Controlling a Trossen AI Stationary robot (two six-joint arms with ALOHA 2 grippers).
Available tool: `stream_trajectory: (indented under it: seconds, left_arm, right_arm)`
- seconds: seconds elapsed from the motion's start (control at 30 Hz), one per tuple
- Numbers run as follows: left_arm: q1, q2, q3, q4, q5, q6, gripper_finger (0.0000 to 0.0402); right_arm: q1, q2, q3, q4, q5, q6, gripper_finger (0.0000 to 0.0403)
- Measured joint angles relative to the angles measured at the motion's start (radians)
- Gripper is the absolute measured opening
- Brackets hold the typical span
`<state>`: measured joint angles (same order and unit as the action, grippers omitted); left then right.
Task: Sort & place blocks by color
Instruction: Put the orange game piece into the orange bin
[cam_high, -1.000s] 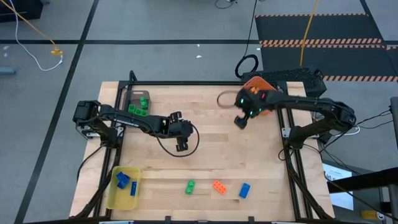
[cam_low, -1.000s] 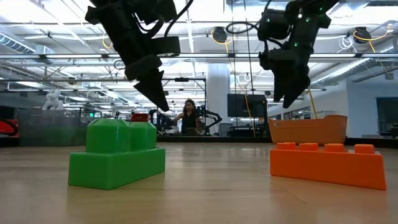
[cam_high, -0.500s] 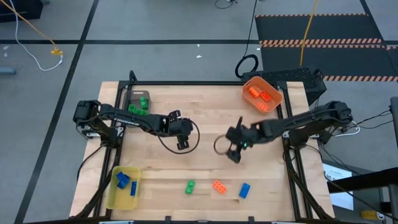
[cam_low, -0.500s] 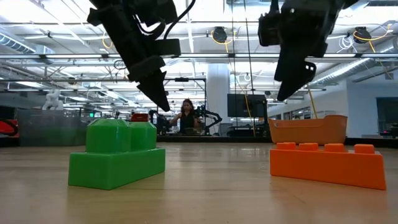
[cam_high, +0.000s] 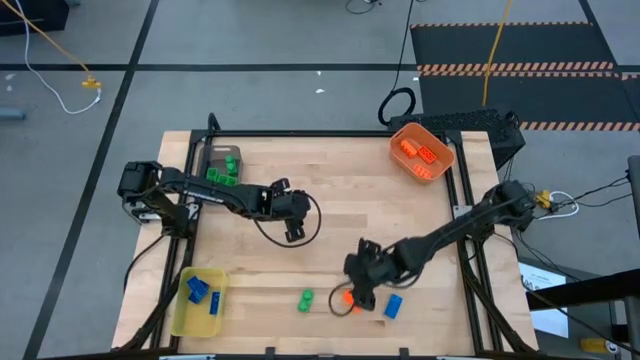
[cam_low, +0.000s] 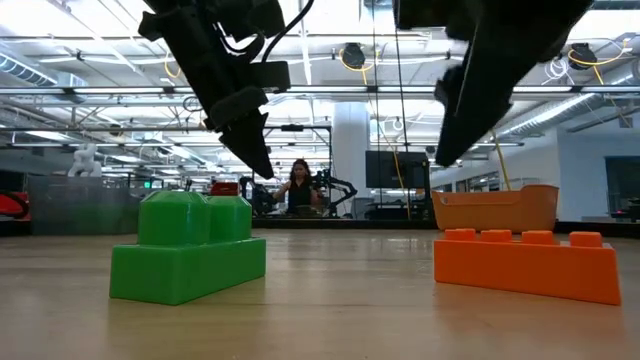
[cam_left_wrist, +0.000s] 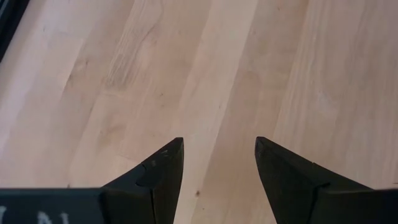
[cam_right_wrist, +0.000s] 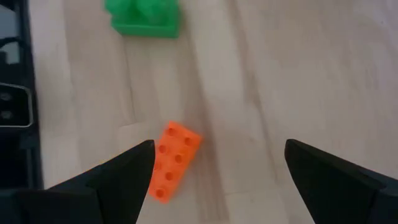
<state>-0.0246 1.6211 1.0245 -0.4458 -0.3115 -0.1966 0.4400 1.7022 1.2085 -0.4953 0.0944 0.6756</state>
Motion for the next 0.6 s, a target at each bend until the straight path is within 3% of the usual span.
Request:
stream_trajectory:
  seconds: [0.2, 0.6]
  left_arm:
    - [-0.023, 0.000, 0.000, -0.025, 0.000, -0.013, 0.0200]
    - [-0.069, 0.000, 0.000, -0.081, 0.000, -0.018, 0.0200]
  right_arm:
    - [0.044, 0.122, 0.165, -0.208, 0.017, 0.094, 0.0347]
    - [0.105, 0.212, 0.186, -0.129, -0.016, 0.324, 0.0347]
